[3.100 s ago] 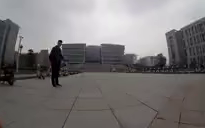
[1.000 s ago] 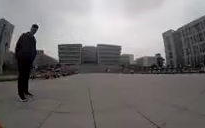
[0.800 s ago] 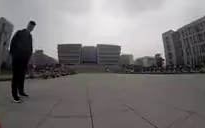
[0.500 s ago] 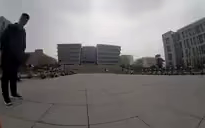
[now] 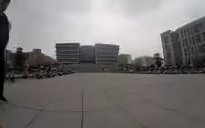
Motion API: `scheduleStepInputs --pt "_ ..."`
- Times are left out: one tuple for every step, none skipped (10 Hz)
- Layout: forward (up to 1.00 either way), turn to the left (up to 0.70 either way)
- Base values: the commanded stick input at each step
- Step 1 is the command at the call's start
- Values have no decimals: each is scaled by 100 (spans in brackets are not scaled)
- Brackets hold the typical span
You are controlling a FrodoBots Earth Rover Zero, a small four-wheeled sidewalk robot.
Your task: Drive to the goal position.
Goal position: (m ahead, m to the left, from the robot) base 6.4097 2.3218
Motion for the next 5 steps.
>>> scheduleStepInputs --pt "70 -1" --pt "70 -1" --pt "70 -1" --pt "70 -1" --pt "70 -1"
